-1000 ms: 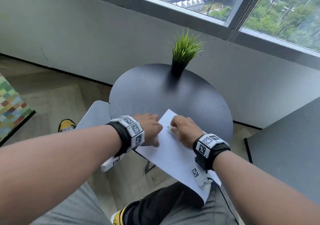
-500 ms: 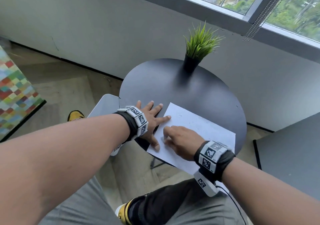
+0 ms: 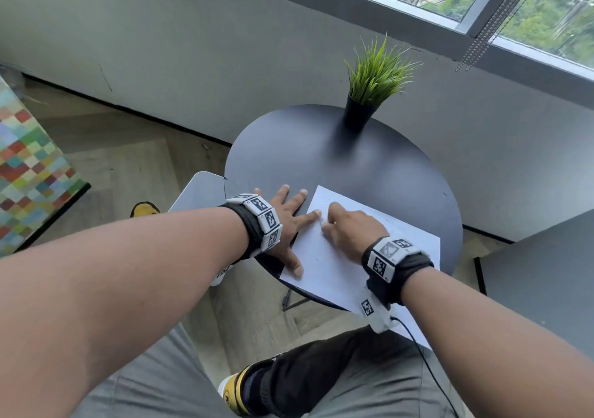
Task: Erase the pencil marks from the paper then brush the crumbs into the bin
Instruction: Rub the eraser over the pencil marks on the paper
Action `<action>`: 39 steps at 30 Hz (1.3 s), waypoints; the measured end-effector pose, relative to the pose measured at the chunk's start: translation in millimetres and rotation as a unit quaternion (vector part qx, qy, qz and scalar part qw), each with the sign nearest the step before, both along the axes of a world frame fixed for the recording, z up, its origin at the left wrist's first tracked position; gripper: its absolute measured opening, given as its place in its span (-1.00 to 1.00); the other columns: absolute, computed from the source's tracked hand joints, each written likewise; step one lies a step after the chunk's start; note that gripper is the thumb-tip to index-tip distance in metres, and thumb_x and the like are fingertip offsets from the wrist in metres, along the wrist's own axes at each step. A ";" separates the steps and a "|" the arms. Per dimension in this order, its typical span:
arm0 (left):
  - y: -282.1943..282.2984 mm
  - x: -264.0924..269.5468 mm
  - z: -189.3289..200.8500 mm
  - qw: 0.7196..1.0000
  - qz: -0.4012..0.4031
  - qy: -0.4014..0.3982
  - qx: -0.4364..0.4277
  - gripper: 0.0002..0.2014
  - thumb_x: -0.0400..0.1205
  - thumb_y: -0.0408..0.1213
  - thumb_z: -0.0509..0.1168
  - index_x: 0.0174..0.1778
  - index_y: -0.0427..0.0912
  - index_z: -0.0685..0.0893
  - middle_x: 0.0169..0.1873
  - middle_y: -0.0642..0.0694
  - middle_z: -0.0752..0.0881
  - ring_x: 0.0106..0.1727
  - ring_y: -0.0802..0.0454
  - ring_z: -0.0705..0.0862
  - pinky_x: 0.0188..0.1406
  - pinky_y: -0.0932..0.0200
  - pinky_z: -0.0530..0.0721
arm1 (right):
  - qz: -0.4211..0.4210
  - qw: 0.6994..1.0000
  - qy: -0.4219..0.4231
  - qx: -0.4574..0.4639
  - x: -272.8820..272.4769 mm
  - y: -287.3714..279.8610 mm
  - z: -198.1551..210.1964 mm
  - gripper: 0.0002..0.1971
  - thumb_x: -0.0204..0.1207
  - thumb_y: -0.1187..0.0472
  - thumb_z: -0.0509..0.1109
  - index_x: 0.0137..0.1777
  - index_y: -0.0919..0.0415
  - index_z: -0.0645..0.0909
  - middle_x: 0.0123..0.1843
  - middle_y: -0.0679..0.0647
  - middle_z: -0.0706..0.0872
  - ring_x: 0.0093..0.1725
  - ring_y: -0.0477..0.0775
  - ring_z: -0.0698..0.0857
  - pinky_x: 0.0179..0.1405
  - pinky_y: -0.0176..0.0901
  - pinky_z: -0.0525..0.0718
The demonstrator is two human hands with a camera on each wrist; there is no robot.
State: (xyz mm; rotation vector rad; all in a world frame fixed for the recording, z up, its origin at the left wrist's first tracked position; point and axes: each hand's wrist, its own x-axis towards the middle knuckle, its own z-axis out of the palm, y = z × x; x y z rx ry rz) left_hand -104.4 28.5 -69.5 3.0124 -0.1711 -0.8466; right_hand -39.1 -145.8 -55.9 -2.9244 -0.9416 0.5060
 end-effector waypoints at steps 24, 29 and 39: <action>-1.8 4.0 -7.2 0.999 -0.017 0.013 -0.026 0.37 0.22 0.68 0.28 0.75 0.16 -0.34 0.70 0.29 -0.43 0.75 -0.26 -0.33 0.29 -0.90 0.11 | 0.044 0.998 -0.001 0.039 -17.8 -29.9 -2.4 -0.83 0.62 0.00 0.27 0.12 0.02 0.50 0.09 0.05 0.53 0.04 0.20 0.61 0.04 0.06 0.61; -3.4 2.5 -8.9 1.000 -0.013 0.009 -0.025 0.37 0.21 0.71 0.23 0.75 0.14 -0.34 0.71 0.27 -0.42 0.76 -0.26 -0.33 0.28 -0.92 0.11 | -0.006 0.996 -0.016 0.086 -13.3 -37.1 -5.9 -0.83 0.66 -0.02 0.26 0.11 0.04 0.55 0.05 0.04 0.55 0.03 0.17 0.61 0.02 0.02 0.60; -7.9 4.9 -3.8 1.000 -0.012 0.011 -0.012 0.38 0.22 0.68 0.30 0.77 0.11 -0.31 0.74 0.20 -0.37 0.76 -0.31 -0.29 0.34 -0.82 0.18 | 0.021 0.996 -0.036 0.078 -15.7 -39.0 -3.3 -0.76 0.68 -0.05 0.23 0.03 0.12 0.54 0.02 0.08 0.51 0.00 0.23 0.59 -0.05 0.03 0.58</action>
